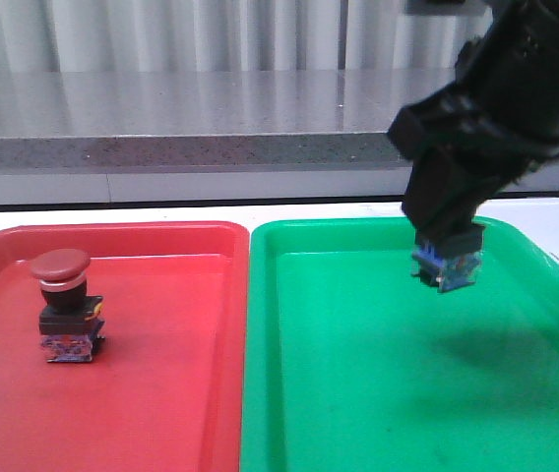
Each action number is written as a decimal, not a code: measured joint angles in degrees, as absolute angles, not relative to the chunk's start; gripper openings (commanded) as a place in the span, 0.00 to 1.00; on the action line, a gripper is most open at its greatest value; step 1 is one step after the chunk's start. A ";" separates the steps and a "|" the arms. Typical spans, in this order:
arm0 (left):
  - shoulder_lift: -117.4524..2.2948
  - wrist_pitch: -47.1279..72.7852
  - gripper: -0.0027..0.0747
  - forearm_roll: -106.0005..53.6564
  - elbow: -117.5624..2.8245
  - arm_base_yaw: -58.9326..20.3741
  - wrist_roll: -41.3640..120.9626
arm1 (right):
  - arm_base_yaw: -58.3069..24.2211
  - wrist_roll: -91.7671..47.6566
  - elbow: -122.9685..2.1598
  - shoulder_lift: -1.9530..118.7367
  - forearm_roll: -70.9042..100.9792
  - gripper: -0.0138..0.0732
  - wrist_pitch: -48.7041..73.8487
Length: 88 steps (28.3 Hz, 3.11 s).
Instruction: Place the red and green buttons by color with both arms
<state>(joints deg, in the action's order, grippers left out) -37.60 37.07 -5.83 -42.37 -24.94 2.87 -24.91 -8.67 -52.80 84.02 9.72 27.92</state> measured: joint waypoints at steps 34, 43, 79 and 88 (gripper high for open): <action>-37.60 37.07 0.76 -5.83 -42.37 -24.94 2.87 | -26.85 -8.79 -47.10 92.21 8.13 0.75 10.96; -37.60 37.07 0.76 -5.83 -42.37 -24.94 2.87 | -26.85 -8.79 -48.53 91.82 8.00 0.80 14.41; -37.60 37.07 0.76 -5.83 -42.37 -24.94 2.87 | -26.85 -8.79 -50.16 51.79 7.52 0.80 45.39; -37.60 37.07 0.76 -5.83 -42.37 -24.94 2.87 | -26.85 -6.89 -46.54 42.56 6.14 0.80 51.80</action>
